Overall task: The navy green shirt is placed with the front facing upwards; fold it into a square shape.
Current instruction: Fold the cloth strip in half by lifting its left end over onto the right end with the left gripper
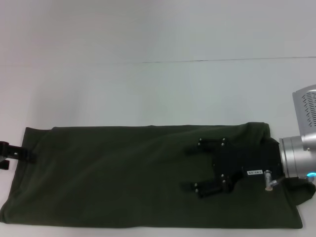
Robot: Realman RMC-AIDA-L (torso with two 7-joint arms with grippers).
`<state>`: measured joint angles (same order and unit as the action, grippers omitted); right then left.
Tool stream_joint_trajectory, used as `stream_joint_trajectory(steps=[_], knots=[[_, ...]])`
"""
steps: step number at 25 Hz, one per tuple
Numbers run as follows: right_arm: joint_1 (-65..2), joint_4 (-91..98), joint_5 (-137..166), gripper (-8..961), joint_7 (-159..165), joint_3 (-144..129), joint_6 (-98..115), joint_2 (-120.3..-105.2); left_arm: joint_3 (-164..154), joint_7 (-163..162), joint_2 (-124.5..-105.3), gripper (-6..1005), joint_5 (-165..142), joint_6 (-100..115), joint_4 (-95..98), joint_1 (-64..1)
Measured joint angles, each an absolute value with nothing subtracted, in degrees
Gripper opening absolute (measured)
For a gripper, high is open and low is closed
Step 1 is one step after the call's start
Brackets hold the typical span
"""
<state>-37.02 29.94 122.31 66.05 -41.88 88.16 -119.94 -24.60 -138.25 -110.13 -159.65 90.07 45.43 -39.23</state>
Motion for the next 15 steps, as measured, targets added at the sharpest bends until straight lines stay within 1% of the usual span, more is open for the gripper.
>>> stream_joint_trajectory(steps=[7,15], knots=[[-37.31,28.85,122.26,943,66.57,-42.03,87.60,-120.05,-29.95,-138.05,-110.66,947,-162.27,87.28,45.23,-39.56],[-37.53,28.77,122.25,943,67.51,-42.08,87.24,-120.05,-30.58,-138.60,-110.82,939,-162.32,86.66,44.44,-39.62]])
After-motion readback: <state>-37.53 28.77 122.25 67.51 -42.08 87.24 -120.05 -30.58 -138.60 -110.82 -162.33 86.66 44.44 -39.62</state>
